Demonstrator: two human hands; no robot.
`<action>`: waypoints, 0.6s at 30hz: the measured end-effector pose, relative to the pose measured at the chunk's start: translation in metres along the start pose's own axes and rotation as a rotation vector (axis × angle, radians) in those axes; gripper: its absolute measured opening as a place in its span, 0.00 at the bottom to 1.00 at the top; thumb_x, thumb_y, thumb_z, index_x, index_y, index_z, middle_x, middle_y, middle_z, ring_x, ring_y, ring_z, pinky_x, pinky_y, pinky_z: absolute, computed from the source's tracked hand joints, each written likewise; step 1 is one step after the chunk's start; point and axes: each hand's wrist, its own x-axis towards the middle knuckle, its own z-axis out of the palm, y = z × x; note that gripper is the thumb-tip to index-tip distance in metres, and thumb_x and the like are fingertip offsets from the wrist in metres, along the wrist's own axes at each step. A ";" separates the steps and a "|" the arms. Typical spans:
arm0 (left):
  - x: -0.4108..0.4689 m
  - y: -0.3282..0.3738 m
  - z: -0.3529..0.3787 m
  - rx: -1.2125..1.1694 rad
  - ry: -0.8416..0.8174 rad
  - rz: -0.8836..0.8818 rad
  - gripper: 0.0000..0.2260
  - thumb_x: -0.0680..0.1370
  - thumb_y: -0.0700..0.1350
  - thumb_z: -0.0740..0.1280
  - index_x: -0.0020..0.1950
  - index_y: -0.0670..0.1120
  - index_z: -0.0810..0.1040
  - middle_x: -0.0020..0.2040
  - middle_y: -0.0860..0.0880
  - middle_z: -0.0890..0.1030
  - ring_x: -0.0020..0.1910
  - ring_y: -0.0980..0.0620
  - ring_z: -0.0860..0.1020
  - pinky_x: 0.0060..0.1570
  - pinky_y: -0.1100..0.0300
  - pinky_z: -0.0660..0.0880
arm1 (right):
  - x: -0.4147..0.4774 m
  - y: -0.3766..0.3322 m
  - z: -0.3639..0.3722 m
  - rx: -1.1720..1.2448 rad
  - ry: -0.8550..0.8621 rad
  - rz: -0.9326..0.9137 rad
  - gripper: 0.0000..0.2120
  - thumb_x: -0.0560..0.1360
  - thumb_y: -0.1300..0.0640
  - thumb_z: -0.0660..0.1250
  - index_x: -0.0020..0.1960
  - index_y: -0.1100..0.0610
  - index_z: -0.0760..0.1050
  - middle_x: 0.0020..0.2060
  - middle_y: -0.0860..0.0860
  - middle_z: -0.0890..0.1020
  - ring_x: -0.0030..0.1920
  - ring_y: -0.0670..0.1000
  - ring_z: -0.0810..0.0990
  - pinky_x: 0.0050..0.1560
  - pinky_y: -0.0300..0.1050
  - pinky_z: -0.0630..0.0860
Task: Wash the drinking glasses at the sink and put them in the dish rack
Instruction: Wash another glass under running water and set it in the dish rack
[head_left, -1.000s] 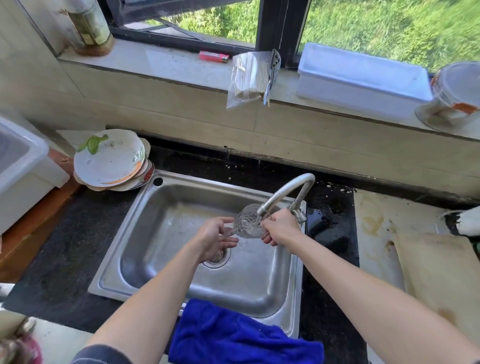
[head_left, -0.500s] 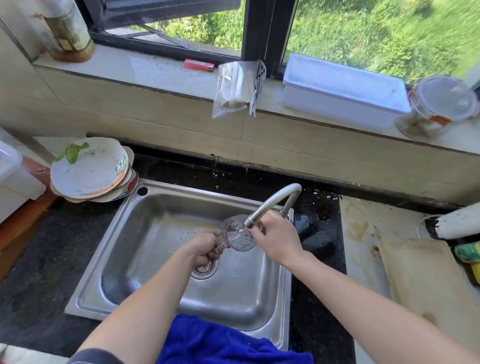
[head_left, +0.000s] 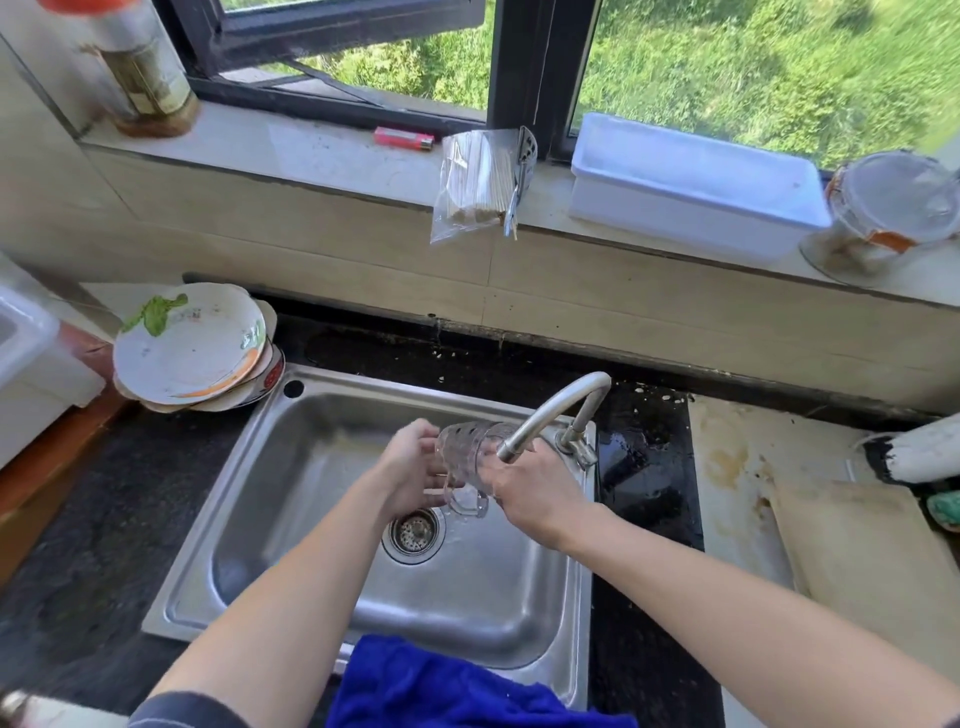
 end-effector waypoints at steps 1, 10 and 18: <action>0.006 0.001 0.003 0.033 0.000 -0.021 0.19 0.76 0.57 0.57 0.46 0.44 0.78 0.42 0.44 0.82 0.39 0.47 0.77 0.39 0.56 0.68 | 0.002 0.002 0.005 0.000 0.012 -0.052 0.17 0.66 0.67 0.68 0.53 0.55 0.79 0.40 0.49 0.83 0.39 0.55 0.81 0.43 0.51 0.76; 0.023 0.002 0.023 -0.181 0.143 0.169 0.13 0.77 0.52 0.65 0.48 0.42 0.79 0.39 0.43 0.83 0.37 0.44 0.81 0.49 0.49 0.76 | -0.011 -0.011 0.006 0.114 -0.026 0.015 0.24 0.73 0.65 0.61 0.70 0.59 0.67 0.64 0.57 0.76 0.60 0.60 0.76 0.49 0.54 0.75; 0.019 0.002 0.008 -0.156 0.255 0.127 0.16 0.71 0.56 0.67 0.47 0.44 0.79 0.39 0.44 0.81 0.37 0.46 0.77 0.38 0.55 0.69 | -0.010 -0.008 0.012 0.162 -0.008 -0.077 0.23 0.71 0.66 0.57 0.65 0.59 0.73 0.62 0.56 0.78 0.56 0.61 0.80 0.46 0.54 0.80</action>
